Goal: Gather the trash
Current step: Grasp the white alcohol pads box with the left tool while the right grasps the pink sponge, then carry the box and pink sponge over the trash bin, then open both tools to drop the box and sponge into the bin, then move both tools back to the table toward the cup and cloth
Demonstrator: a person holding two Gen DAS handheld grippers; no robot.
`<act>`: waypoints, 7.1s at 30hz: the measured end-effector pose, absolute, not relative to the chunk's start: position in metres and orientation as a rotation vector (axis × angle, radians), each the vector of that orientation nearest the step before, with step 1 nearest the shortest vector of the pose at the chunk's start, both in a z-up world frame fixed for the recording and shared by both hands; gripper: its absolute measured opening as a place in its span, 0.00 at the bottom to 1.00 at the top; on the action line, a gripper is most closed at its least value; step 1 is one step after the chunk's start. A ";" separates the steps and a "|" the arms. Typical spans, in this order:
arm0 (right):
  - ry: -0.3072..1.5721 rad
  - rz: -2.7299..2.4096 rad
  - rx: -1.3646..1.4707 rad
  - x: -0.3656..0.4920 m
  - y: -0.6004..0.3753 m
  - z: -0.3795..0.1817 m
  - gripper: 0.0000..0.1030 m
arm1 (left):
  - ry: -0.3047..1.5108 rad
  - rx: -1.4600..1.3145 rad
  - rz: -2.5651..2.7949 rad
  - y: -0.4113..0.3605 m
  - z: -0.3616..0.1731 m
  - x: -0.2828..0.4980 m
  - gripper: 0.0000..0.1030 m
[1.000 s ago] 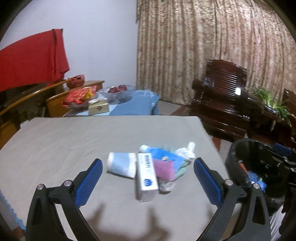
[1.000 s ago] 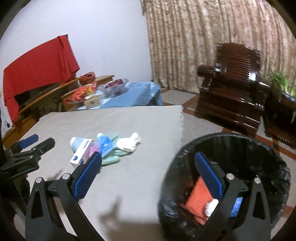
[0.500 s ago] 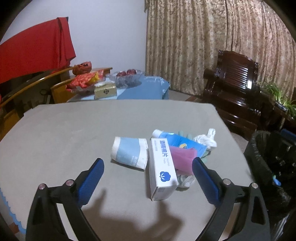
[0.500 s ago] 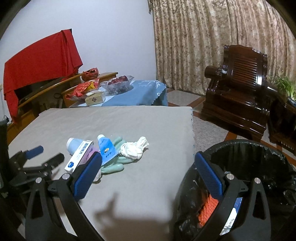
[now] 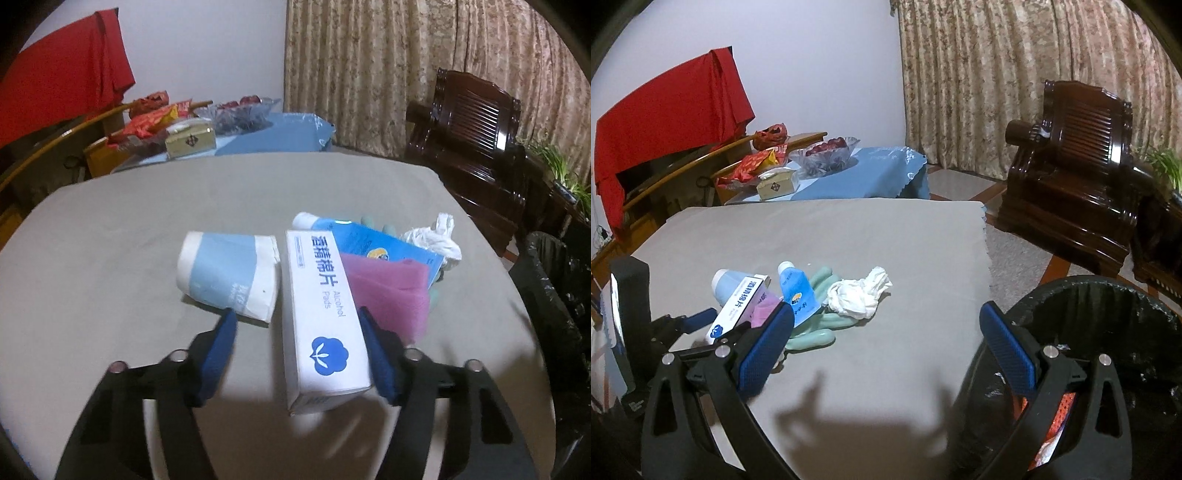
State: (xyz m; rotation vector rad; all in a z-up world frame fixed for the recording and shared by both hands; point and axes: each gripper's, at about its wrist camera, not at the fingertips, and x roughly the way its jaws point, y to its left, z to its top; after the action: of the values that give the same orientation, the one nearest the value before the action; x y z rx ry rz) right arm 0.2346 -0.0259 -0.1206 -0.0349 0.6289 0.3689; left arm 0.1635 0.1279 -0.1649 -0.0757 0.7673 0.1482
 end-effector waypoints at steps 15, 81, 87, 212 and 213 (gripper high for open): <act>0.631 0.434 -0.081 0.242 0.014 -0.121 0.95 | 0.688 -0.168 0.115 0.149 -0.130 0.142 0.29; 0.583 0.546 -0.048 0.177 0.006 -0.055 0.14 | 0.558 -0.128 0.078 0.107 -0.044 0.085 0.29; 0.561 0.506 -0.021 0.166 -0.023 -0.048 0.14 | 0.552 -0.124 0.032 0.084 -0.039 0.083 0.29; 0.591 0.395 -0.048 0.216 0.009 -0.096 0.95 | 0.638 -0.087 0.239 0.189 -0.102 0.133 0.91; 0.596 0.398 -0.052 0.218 0.011 -0.099 0.95 | 0.650 -0.091 0.245 0.193 -0.107 0.135 0.91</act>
State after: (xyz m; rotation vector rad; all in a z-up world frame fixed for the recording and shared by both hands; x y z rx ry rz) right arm 0.2177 0.0111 -0.0987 -0.0518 0.5958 0.3976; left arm 0.1355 0.1932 -0.1070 -0.0913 0.6500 0.2454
